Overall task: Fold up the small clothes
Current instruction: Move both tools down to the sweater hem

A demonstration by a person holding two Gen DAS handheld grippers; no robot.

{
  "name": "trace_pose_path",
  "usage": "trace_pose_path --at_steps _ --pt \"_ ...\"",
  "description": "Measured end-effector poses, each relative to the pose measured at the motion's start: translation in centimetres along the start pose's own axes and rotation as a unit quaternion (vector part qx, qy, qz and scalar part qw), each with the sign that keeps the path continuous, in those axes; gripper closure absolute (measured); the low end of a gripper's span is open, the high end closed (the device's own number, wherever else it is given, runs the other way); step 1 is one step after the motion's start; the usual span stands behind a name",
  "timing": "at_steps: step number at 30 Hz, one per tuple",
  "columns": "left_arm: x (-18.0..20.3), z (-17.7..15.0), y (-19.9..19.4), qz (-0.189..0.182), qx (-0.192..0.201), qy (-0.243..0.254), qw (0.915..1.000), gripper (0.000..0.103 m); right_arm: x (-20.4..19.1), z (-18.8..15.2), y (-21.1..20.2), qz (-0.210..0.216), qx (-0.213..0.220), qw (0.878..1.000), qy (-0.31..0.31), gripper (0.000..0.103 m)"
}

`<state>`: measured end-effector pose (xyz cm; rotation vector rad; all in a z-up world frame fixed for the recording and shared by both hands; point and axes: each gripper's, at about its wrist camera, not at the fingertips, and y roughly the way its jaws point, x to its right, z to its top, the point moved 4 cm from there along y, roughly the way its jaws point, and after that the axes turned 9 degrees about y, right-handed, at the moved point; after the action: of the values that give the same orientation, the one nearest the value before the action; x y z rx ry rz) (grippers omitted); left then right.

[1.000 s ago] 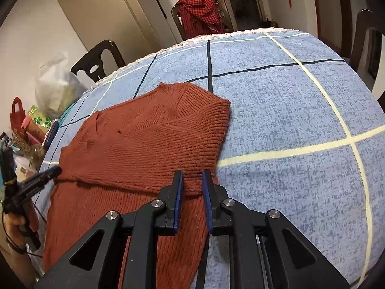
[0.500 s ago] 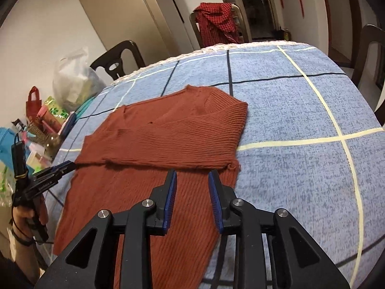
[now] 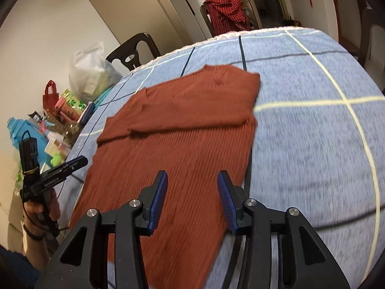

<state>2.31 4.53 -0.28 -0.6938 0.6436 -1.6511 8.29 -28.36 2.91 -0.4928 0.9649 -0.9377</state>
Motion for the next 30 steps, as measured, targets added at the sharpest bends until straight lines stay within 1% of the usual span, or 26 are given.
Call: trace_pose_path --at_steps 4,10,16,20,21,28,30 --pt "-0.2 -2.2 -0.9 -0.010 -0.013 -0.015 0.9997 0.065 0.8 -1.9 -1.1 0.000 -0.007 1.000 0.010 0.059" --pt "0.4 -5.0 -1.8 -0.055 -0.028 -0.055 0.9966 0.064 1.6 -4.3 -1.4 0.001 -0.036 0.999 0.020 0.059" --pt "1.6 -6.7 -2.6 -0.085 -0.029 -0.074 0.9931 0.064 1.6 -6.1 -1.7 0.036 -0.055 0.997 0.042 0.059" --pt "2.2 -7.3 -3.0 -0.108 -0.029 -0.081 0.9905 0.064 1.1 -7.5 -2.1 0.064 -0.072 0.994 0.051 0.059" --pt "2.2 -7.4 -3.0 -0.112 -0.028 -0.083 0.9898 0.064 1.1 -7.7 -2.2 0.067 -0.069 0.994 0.054 0.059" --pt "3.1 -6.6 -1.8 -0.144 -0.021 -0.090 0.9852 0.063 1.6 -7.0 -1.8 0.091 -0.068 0.989 0.098 0.059" --pt "3.3 -6.5 -1.7 -0.148 -0.019 -0.093 0.9843 0.063 1.8 -6.8 -1.7 0.095 -0.066 0.988 0.107 0.059"
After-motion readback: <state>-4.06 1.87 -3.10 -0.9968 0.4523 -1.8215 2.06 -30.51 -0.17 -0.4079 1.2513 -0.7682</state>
